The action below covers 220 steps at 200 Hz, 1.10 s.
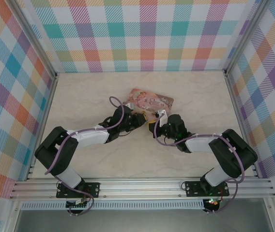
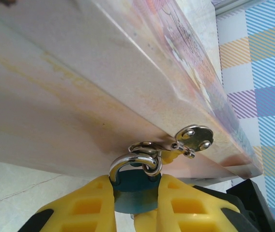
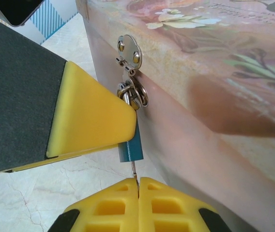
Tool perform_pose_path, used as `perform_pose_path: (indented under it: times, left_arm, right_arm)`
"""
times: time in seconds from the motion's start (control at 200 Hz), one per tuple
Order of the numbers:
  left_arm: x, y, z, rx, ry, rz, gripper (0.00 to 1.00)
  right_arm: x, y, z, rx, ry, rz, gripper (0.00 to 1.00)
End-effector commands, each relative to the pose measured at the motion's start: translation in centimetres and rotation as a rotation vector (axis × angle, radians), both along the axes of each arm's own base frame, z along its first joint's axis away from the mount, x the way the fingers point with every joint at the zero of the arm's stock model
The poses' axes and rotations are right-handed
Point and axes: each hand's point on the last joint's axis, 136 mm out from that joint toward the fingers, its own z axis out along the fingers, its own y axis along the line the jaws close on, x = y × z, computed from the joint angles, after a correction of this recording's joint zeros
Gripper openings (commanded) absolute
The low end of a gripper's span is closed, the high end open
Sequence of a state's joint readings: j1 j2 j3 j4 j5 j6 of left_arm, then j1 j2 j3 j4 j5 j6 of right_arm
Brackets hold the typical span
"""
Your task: Unlock the padlock with the key
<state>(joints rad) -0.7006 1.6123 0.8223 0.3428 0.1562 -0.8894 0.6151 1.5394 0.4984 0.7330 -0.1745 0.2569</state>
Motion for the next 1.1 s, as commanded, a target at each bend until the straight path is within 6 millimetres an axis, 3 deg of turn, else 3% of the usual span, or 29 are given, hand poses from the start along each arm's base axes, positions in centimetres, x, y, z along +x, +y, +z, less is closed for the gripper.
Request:
perform_pose_path:
  times: [0.0,0.435,0.545,0.915,1.095]
  left_arm:
    - [-1.0,-1.3,0.5,-0.041,0.025,-0.061,0.20]
    - [-1.2,-1.4,-0.4,-0.049,0.053,-0.060,0.20]
    - [-1.2,-1.3,-0.5,-0.049,0.051,-0.058,0.20]
    - [-1.1,-0.4,-1.2,-0.016,0.046,-0.022,0.42]
    - [-1.3,0.3,-1.5,-0.011,0.048,0.001,0.49]
  right_arm:
    - [2.0,1.5,5.2,0.128,-0.134,0.004,0.01]
    - [2.5,1.8,7.1,0.178,-0.170,-0.001,0.01]
    - [2.2,1.5,5.9,0.172,-0.131,-0.012,0.01]
    - [0.0,0.0,-0.2,0.154,0.218,-0.101,0.00]
    - [-0.7,-0.2,-1.6,0.118,0.358,-0.131,0.00]
